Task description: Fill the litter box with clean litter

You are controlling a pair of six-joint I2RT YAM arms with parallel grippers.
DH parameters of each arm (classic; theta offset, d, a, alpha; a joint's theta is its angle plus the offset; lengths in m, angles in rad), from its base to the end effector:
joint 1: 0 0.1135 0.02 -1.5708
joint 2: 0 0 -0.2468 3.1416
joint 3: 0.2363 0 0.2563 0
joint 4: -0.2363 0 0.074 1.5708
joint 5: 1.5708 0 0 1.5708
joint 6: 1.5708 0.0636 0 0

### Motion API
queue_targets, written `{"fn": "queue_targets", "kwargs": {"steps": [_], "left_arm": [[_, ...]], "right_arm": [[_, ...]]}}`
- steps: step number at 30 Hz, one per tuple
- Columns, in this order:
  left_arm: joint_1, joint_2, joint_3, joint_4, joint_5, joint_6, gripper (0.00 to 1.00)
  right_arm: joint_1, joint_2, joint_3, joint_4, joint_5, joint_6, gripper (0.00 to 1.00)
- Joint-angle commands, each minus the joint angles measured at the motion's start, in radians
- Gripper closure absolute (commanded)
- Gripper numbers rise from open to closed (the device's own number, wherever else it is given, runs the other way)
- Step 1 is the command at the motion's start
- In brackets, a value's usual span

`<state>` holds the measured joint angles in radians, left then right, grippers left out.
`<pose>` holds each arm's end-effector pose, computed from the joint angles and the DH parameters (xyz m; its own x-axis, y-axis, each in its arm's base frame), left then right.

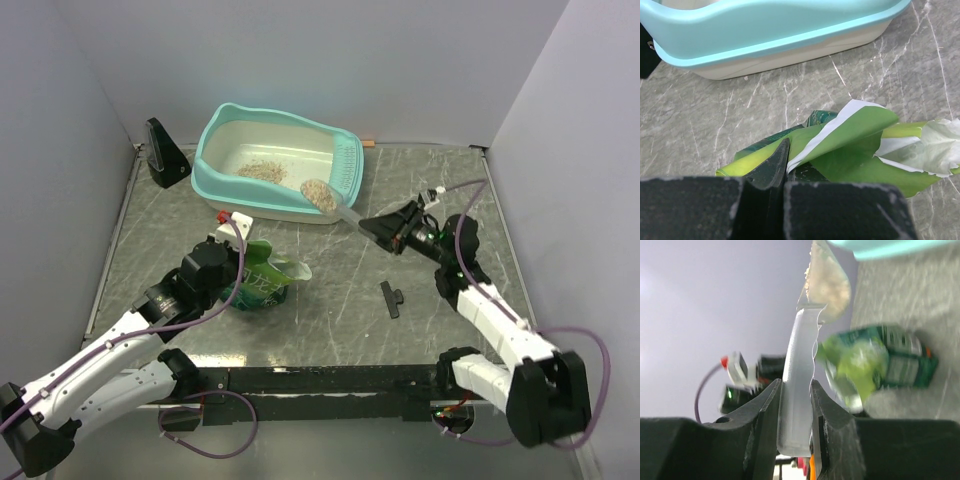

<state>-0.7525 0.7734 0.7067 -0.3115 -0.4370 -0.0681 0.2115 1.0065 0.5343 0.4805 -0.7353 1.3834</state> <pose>0.1778 -0.1296 0.2806 -0.2915 0.1885 -0.9378 0.3130 0.9452 0.0927 0.2437 0.0960 0.2631 -0.7958 0.5744 -0.1918 -0.1592 0.1071 0.9814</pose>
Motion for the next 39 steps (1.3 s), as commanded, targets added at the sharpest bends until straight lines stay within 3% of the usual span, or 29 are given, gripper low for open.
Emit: {"fn": "queue_targets", "kwargs": {"steps": [1, 5, 10, 17, 25, 32, 39], "left_arm": [[0.010, -0.002, 0.017, 0.015, 0.010, -0.009, 0.99], [0.012, -0.011, 0.016, 0.018, 0.015, -0.007, 0.99], [0.018, -0.013, 0.019, 0.015, 0.023, -0.007, 0.99], [0.036, -0.013, 0.027, 0.009, 0.043, -0.013, 0.99], [0.054, 0.001, 0.039, -0.003, 0.060, -0.030, 0.99], [0.058, -0.014, 0.036, -0.009, 0.061, -0.030, 0.99], [0.061, -0.039, 0.034, -0.012, 0.061, -0.036, 0.99]], "right_arm": [[-0.008, 0.154, 0.165, 0.217, 0.048, -0.015, 1.00], [-0.007, 0.413, 0.286, 0.279, 0.062, -0.021, 1.00], [-0.007, 0.651, 0.509, 0.169, 0.057, -0.121, 1.00], [-0.006, 0.840, 0.777, -0.201, 0.079, -0.351, 1.00], [-0.004, 0.957, 1.229, -0.900, 0.220, -0.707, 1.00], [0.022, 1.110, 1.569, -1.239, 0.188, -0.834, 1.00], [0.124, 1.152, 1.725, -1.422, 0.413, -0.974, 1.00]]}}
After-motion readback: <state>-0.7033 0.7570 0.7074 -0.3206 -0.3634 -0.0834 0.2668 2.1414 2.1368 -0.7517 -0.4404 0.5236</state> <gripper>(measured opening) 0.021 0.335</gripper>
